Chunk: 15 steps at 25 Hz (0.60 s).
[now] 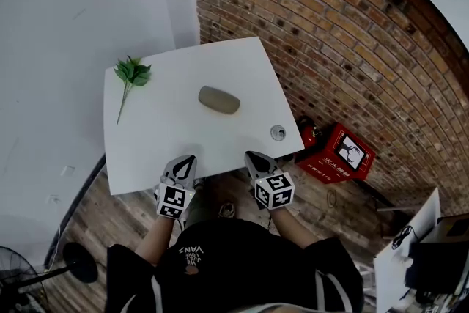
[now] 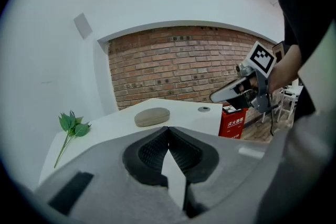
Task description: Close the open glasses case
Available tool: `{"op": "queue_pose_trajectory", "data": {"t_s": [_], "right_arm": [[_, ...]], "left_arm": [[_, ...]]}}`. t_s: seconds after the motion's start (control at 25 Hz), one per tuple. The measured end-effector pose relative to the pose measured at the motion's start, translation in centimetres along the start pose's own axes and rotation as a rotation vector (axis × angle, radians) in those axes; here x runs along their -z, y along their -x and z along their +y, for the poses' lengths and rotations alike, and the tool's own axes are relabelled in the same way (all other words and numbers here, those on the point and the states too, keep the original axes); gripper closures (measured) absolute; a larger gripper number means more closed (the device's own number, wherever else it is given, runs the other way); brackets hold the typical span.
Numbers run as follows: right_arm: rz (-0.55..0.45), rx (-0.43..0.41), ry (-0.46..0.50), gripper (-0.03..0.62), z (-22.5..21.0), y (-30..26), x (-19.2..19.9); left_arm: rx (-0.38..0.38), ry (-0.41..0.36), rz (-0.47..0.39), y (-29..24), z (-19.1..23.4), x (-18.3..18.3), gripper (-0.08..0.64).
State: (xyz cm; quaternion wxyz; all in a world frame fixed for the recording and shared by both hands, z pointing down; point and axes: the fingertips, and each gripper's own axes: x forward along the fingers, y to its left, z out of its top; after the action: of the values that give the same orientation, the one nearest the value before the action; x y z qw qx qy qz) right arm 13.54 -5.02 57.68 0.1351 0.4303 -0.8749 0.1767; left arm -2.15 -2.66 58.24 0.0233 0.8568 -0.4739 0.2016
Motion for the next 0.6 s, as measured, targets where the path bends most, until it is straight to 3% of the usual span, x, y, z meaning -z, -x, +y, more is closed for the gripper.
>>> {"op": "queue_pose_trajectory", "data": {"t_s": [0.2, 0.4, 0.6], "right_arm": [[0.017, -0.007, 0.016, 0.593, 0.4, 0.4, 0.9], [0.011, -0.003, 0.026, 0.594, 0.2, 0.6, 0.9], [0.008, -0.001, 0.026, 0.594, 0.1, 0.5, 0.8]], "left_arm": [[0.019, 0.012, 0.01, -0.1, -1.1, 0.2, 0.551], [0.051, -0.078, 0.016, -0.4, -2.5, -0.1, 0.551], [0.066, -0.072, 0.0, -0.7, -3.0, -0.8, 0.551]]}}
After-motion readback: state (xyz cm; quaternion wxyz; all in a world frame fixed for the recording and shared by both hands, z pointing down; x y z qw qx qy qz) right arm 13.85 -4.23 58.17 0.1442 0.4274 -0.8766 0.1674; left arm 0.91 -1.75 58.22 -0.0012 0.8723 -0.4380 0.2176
